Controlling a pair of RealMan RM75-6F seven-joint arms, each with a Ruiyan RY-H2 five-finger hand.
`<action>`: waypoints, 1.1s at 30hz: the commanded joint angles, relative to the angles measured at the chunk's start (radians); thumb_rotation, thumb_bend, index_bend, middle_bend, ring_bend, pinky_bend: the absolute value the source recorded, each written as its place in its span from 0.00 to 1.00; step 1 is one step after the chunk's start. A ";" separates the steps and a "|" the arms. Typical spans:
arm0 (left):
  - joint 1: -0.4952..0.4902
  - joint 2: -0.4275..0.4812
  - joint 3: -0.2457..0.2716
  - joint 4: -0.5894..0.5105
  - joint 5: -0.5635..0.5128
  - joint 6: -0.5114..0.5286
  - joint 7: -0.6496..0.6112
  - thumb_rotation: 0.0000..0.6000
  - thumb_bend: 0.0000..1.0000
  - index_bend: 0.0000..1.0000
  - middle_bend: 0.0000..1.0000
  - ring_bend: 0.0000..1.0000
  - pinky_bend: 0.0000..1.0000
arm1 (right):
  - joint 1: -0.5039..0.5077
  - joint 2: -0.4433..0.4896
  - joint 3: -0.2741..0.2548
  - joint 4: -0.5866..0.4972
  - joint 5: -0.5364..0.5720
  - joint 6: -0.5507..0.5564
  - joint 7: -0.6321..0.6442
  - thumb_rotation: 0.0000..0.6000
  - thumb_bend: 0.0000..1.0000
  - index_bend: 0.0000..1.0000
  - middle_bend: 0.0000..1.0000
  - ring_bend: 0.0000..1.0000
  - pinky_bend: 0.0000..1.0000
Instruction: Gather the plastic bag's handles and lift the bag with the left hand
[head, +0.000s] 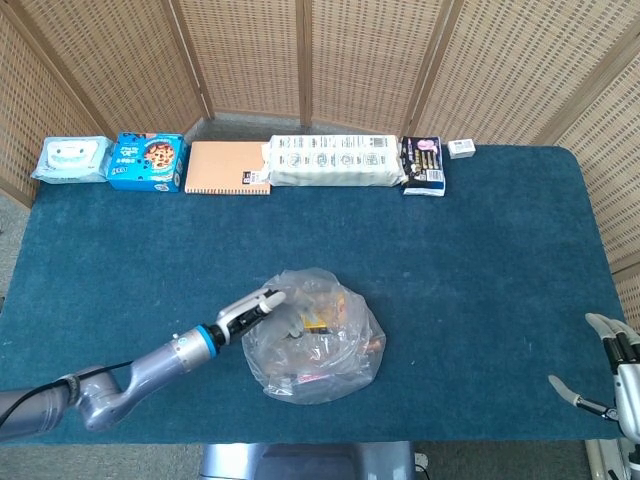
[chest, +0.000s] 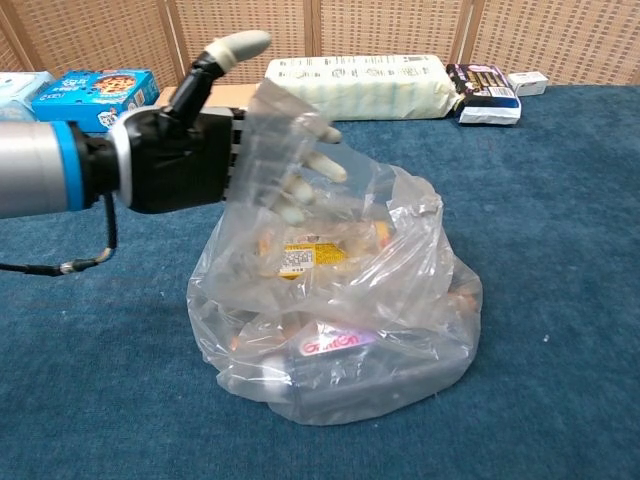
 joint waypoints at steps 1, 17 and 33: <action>-0.024 -0.030 -0.044 -0.017 -0.069 -0.034 -0.048 0.00 0.19 0.28 0.38 0.41 0.40 | -0.001 0.001 0.001 0.003 0.001 0.001 0.014 0.51 0.19 0.14 0.19 0.18 0.19; -0.037 -0.004 -0.047 0.057 0.173 0.116 -0.894 0.00 0.25 0.40 0.49 0.67 0.64 | -0.002 -0.005 0.003 0.022 -0.007 0.011 0.046 0.51 0.19 0.14 0.19 0.18 0.19; -0.021 0.087 0.122 0.136 0.237 0.367 -1.089 0.00 0.28 0.54 0.66 0.76 0.72 | 0.013 -0.004 0.010 0.003 -0.016 -0.001 0.024 0.52 0.19 0.14 0.19 0.18 0.19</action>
